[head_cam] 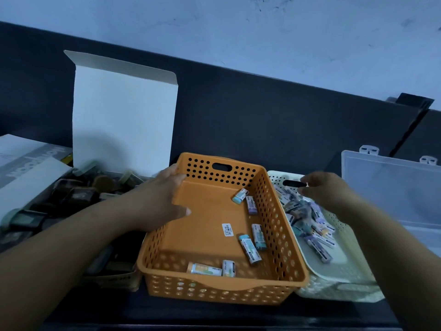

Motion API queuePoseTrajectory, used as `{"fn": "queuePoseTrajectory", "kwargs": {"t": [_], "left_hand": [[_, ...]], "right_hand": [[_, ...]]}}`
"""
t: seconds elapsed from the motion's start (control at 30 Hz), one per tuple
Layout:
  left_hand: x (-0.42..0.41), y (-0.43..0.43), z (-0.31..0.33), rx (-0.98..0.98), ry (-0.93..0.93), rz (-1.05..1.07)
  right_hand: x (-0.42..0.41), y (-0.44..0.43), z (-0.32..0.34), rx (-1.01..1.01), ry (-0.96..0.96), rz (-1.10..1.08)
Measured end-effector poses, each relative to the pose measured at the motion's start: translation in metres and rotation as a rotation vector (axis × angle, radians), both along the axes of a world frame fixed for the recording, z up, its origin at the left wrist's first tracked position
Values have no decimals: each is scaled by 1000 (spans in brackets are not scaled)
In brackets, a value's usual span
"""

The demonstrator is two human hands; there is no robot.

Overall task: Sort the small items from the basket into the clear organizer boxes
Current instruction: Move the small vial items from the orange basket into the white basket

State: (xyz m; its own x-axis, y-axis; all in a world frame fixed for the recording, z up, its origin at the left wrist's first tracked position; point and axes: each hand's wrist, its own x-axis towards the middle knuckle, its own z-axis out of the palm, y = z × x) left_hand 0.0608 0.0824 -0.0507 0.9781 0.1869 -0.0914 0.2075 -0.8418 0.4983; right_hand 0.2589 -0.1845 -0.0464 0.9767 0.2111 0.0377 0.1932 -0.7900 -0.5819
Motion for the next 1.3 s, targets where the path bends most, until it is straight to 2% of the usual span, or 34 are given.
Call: {"fn": "queuePoseTrajectory", "kwargs": {"t": [0.1, 0.17, 0.27, 0.4, 0.57, 0.63, 0.8, 0.87, 0.97, 1.1, 1.23, 1.3], "left_hand": [[0, 1, -1, -5, 4, 7], [1, 3, -2, 4, 9, 12], [2, 5, -5, 1, 21, 16], [4, 11, -11, 17, 15, 20], [6, 14, -19, 29, 22, 32], [6, 15, -21, 35, 29, 39], [7, 18, -23, 11, 27, 34], [7, 19, -25, 0, 22, 32], [6, 21, -27, -10, 15, 28], [6, 21, -27, -5, 11, 24], [8, 24, -31, -29, -6, 24], [8, 24, -31, -27, -5, 25]], "right_hand": [[-25, 24, 9, -40, -136, 187], [-48, 43, 15, -40, -82, 370], [-71, 68, 13, -220, 7, 574], [-81, 87, 0, -540, 46, 623], [-86, 100, -6, -729, 134, 606], [-85, 103, -7, -728, 156, 616], [-79, 94, -5, -471, 208, 626], [-79, 92, -8, -545, 158, 604], [-89, 100, -15, -797, 159, 598], [-95, 108, -18, -873, 175, 651], [-90, 100, -17, -609, 197, 715], [-90, 96, -17, -578, 218, 717]]}}
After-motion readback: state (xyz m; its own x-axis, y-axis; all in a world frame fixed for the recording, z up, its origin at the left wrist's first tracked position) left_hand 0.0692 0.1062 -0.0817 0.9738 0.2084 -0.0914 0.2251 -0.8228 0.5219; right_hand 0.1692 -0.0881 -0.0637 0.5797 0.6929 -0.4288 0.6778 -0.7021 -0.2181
